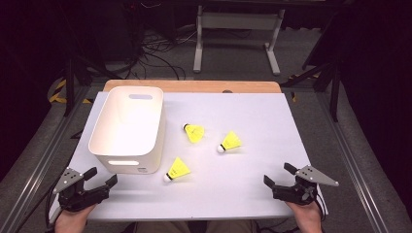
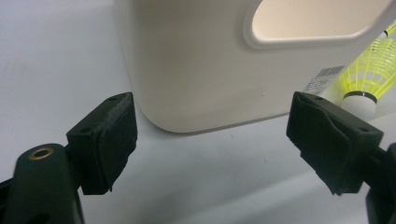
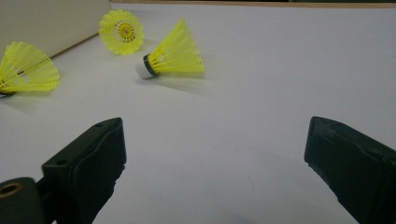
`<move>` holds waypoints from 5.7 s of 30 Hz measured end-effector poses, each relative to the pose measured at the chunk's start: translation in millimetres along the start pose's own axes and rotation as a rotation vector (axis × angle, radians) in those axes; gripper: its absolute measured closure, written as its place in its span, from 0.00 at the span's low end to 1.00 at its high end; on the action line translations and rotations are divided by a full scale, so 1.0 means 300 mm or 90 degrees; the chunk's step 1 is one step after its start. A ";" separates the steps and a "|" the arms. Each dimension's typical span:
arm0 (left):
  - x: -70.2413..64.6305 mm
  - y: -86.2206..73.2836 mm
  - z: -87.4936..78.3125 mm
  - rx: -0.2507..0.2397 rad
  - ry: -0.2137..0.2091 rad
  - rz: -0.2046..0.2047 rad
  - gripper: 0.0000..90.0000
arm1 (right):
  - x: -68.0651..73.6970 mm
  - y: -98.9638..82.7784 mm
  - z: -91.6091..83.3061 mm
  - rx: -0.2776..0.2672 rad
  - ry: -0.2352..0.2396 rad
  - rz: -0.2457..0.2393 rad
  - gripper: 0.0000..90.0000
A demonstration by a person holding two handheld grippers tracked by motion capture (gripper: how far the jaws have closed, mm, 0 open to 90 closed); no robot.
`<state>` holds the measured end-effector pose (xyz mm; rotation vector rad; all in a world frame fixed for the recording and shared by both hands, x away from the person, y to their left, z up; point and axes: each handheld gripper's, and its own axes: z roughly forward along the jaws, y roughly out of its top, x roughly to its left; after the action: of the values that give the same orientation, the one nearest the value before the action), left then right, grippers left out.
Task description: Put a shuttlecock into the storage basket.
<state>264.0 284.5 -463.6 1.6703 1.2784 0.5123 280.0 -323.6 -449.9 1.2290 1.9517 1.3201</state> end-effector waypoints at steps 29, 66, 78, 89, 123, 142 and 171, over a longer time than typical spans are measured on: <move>-0.004 0.009 -0.025 0.018 0.022 0.013 0.19 | -0.002 0.000 0.003 0.011 0.012 -0.003 0.08; 0.136 0.038 -0.053 0.019 0.104 -0.042 0.20 | -0.003 -0.001 0.001 0.012 0.010 0.008 0.08; 0.153 0.070 -0.005 0.026 0.113 -0.037 0.20 | -0.004 -0.002 0.001 0.014 0.007 0.010 0.08; 0.175 0.104 0.030 0.029 0.133 -0.032 0.20 | -0.004 -0.002 0.000 0.015 0.006 0.010 0.08; 0.208 0.267 -0.029 0.149 0.137 -0.093 0.33 | -0.001 -0.001 -0.001 0.013 0.009 0.013 0.08; 0.156 0.373 -0.066 0.173 0.107 -0.060 0.38 | 0.000 -0.001 0.000 0.016 0.011 0.008 0.08; 0.123 0.504 -0.096 0.201 0.075 -0.051 0.42 | 0.001 -0.001 0.001 0.016 0.015 0.012 0.08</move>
<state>333.1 327.5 -328.1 1.8591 1.5707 0.3792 279.9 -323.2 -450.2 1.2521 1.9840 1.3291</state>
